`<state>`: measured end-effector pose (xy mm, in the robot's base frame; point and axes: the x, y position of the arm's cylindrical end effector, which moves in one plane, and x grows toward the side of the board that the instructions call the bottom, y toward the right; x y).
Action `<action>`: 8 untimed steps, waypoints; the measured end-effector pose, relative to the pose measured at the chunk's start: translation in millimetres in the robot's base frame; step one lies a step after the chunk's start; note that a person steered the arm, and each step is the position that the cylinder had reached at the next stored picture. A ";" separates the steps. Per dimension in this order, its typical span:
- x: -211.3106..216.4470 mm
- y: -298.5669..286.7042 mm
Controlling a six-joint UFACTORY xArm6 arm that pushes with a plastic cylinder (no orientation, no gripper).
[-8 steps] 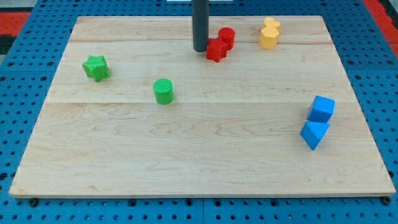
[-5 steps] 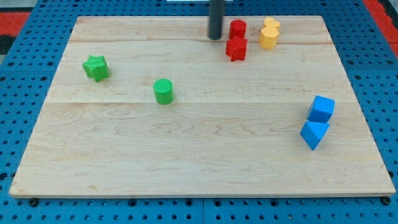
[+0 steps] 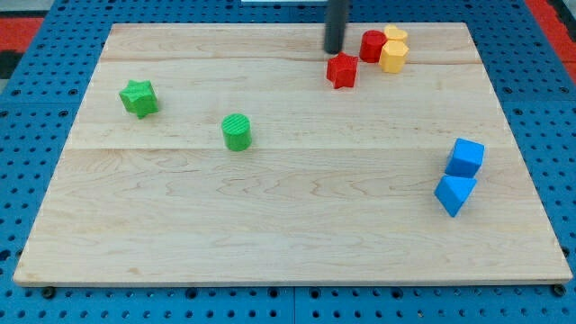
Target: Push the red blocks into the yellow blocks
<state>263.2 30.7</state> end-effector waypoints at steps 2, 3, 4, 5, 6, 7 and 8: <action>63.9 0.1; 61.1 54.7; 47.9 87.4; 56.3 61.0; 75.3 11.1; 76.7 -31.9; 76.7 -35.2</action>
